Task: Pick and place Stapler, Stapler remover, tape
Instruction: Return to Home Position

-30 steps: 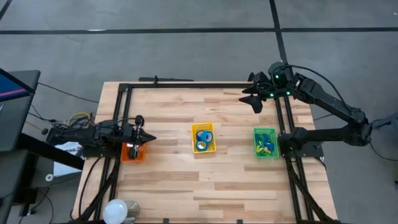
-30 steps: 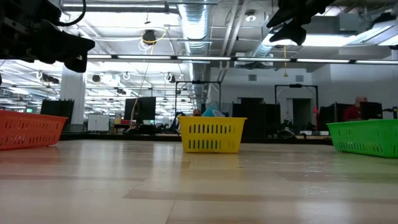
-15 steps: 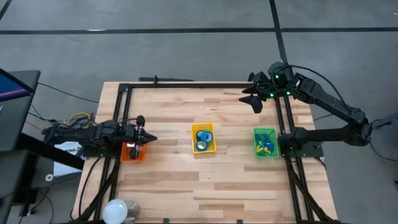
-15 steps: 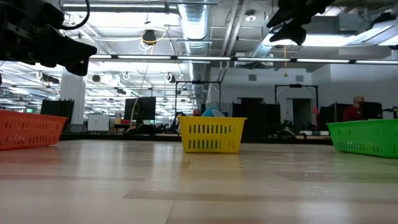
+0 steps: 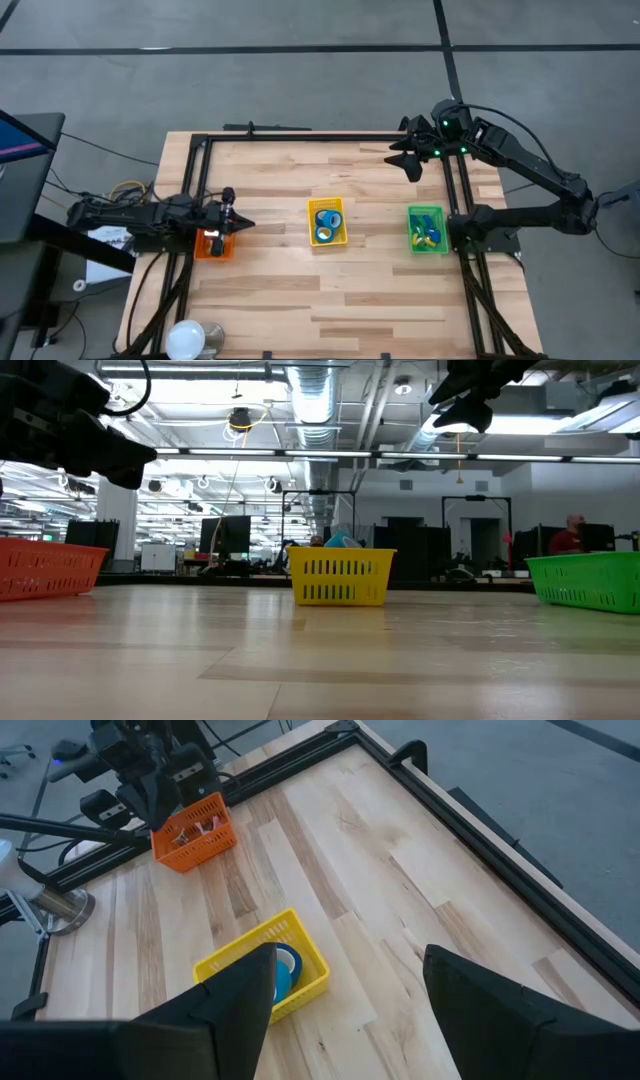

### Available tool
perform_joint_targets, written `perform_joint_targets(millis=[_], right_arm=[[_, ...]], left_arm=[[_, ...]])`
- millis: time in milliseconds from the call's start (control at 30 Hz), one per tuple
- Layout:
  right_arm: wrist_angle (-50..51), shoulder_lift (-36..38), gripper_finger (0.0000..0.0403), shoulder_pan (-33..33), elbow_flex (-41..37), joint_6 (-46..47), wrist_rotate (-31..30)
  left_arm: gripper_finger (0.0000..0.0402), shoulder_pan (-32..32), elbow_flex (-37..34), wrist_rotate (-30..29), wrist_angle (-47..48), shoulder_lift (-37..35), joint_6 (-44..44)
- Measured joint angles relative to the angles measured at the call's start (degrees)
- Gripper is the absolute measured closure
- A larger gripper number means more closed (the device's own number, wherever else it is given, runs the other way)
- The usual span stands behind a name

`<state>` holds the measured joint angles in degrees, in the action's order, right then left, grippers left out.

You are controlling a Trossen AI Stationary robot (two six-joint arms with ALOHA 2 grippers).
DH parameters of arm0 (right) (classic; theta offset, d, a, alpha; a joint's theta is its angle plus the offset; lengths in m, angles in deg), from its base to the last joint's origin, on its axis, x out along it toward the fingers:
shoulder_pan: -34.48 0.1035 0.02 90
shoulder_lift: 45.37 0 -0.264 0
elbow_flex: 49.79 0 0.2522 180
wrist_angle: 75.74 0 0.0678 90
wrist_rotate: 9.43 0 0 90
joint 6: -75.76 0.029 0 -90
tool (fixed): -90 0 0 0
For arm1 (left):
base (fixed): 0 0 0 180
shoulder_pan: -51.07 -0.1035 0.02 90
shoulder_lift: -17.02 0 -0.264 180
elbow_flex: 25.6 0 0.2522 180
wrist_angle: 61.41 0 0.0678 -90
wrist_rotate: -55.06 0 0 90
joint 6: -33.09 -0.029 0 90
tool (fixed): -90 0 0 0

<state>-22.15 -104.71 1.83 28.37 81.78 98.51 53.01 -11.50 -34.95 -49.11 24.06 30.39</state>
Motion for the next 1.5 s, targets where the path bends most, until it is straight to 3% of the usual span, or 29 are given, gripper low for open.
perform_joint_targets(millis=[500, 767, 1200, 1500], right_arm=[[0.01, 0.13, 0.0159, 0.82, 0.00, 0.02, 0.00], [-8.08, 0.57, 0.0159, 2.19, 0.00, 4.37, 0.00], [-28.50, 4.30, 0.0159, 16.15, 0.00, 1.11, 0.02], [-35.86, 7.85, 0.0159, 26.49, 0.00, 0.87, 0.02]], left_arm=[[0.0398, 0.00, 0.00, 0.00, -0.06, 0.62, -0.01], [0.0398, 0.00, 0.00, 0.00, -0.10, 0.62, -0.01], [0.0398, 0.00, 0.00, 0.02, -0.36, 0.62, -0.02], [0.0398, 0.00, 0.00, 0.02, -0.44, 0.62, 0.00]])
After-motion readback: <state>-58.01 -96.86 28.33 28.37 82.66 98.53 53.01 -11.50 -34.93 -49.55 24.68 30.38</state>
